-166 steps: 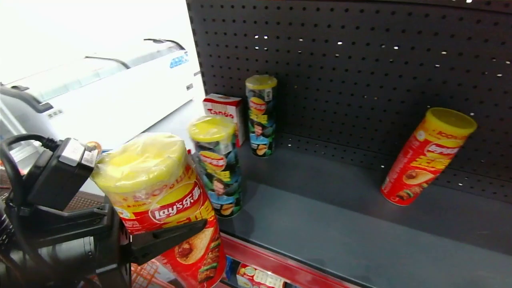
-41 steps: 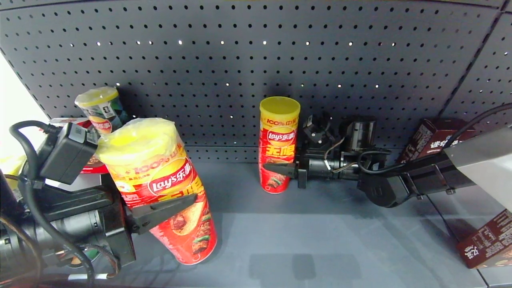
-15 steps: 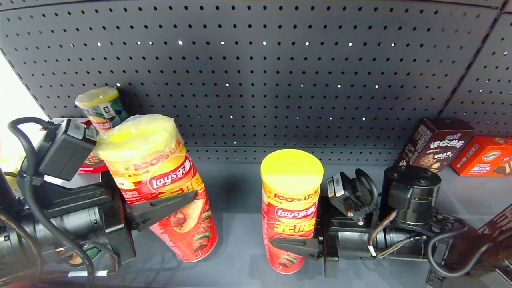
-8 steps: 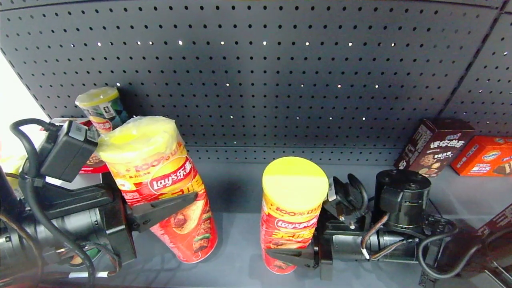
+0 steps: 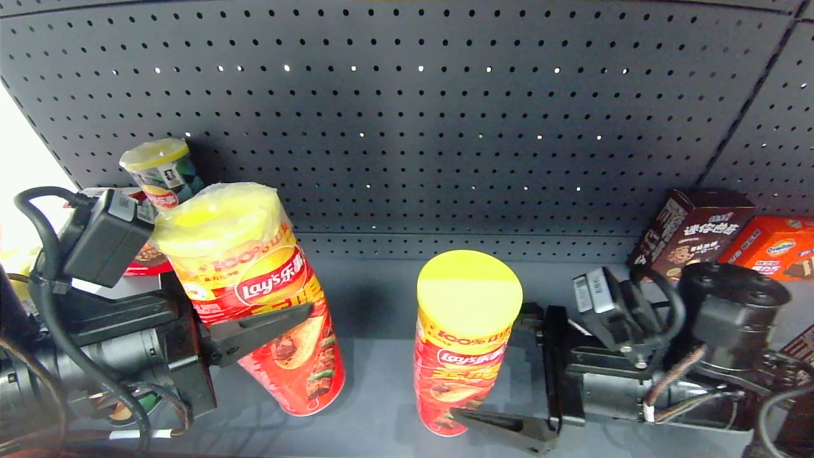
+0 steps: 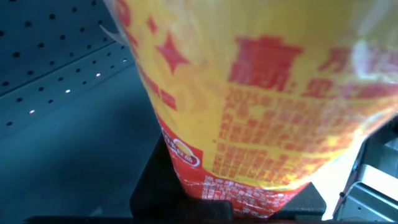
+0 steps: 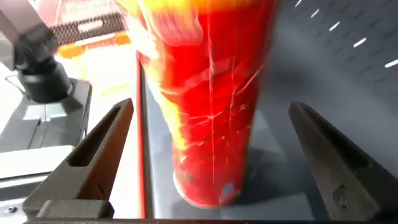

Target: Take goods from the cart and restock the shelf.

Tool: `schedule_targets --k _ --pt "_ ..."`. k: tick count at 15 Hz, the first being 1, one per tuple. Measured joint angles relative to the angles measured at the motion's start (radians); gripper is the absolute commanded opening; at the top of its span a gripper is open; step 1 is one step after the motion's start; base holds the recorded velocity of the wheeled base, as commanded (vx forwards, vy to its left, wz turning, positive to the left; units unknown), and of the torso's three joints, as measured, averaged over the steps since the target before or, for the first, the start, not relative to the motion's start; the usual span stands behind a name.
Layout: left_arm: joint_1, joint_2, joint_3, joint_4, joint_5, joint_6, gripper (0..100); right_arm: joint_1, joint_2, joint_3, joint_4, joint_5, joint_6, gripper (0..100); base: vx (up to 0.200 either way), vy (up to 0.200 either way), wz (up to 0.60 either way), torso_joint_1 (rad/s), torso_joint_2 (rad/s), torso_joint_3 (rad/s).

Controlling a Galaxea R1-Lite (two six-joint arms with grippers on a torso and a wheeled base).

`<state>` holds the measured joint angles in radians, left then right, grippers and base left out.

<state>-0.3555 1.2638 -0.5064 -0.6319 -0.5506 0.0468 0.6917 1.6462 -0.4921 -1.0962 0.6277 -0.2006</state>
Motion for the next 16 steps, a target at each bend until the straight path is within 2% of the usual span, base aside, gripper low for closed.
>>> schedule_targets --k 4,7,11,16 --pt "-0.002 0.000 -0.006 0.000 -0.001 0.000 0 -0.084 -0.233 0.079 0.026 -0.024 0.026 100 0.000 0.000 0.00 0.000 0.00 0.000" --pt "-0.001 0.000 -0.011 0.000 -0.002 0.000 0 -0.170 -0.426 0.102 0.149 -0.154 0.040 100 0.000 0.000 0.00 0.000 0.00 0.000" --pt "-0.002 0.001 -0.026 0.000 -0.001 0.000 0 -0.218 -0.732 0.128 0.399 -0.410 0.055 100 0.000 0.000 0.00 0.000 0.00 0.000" --pt "-0.006 0.012 -0.053 -0.001 -0.003 0.006 0 -0.235 -1.141 0.179 0.809 -0.643 0.067 100 0.000 0.000 0.00 0.000 0.00 0.000"
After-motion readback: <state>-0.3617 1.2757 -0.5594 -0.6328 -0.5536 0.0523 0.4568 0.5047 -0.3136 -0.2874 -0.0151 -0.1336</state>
